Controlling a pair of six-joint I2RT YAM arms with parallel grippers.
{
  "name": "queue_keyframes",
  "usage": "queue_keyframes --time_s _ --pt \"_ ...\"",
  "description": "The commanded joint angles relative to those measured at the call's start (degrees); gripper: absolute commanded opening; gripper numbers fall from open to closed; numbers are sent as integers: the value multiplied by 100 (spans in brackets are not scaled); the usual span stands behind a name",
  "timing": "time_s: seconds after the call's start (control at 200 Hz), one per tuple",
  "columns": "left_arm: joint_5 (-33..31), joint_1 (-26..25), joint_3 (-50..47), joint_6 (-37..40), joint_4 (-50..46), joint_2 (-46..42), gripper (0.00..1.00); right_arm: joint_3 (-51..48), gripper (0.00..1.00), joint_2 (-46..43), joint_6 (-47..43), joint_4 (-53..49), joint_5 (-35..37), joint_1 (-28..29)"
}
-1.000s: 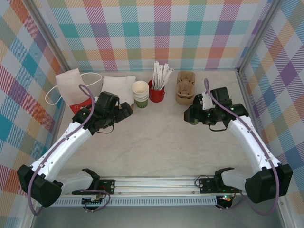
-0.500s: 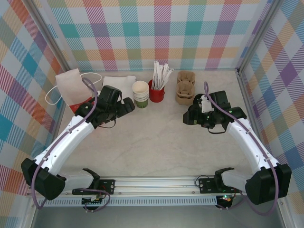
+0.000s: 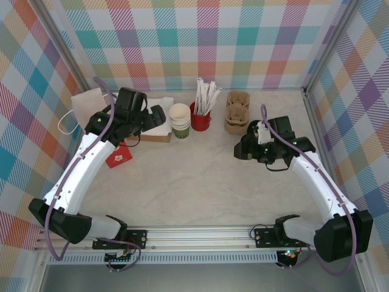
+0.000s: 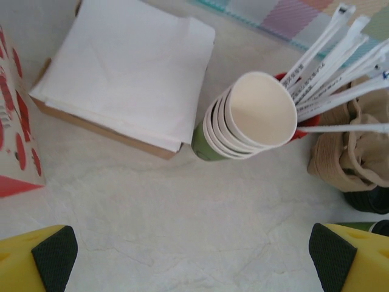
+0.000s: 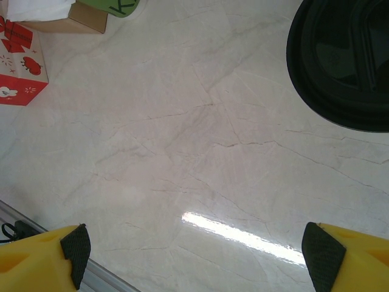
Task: Pack the takeout coffee
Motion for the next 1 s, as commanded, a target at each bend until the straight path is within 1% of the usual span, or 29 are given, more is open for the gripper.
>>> queue_keyframes --time_s 0.0,0.13,0.34,0.44,0.515,0.625,0.775,0.995 --pt "-126 381 479 391 -427 22 100 -1 92 -24 -41 82 -63 -9" --pt "-100 977 784 583 -612 42 100 8 92 9 -64 82 -63 -4" --pt "451 2088 888 696 -414 118 100 43 92 116 -98 56 -91 -9" --pt "695 2481 879 693 -294 321 100 43 92 138 -107 65 -94 -9" --pt "826 2684 871 692 -190 499 99 39 92 144 -116 69 -91 -9" --pt "1060 2844 877 648 -10 760 98 26 92 163 -134 66 -76 -9" --pt "1308 2904 884 562 216 1107 95 -25 92 184 -144 64 -81 -9" --pt "1248 2904 856 511 261 1515 83 -61 92 188 -181 50 -74 -4"
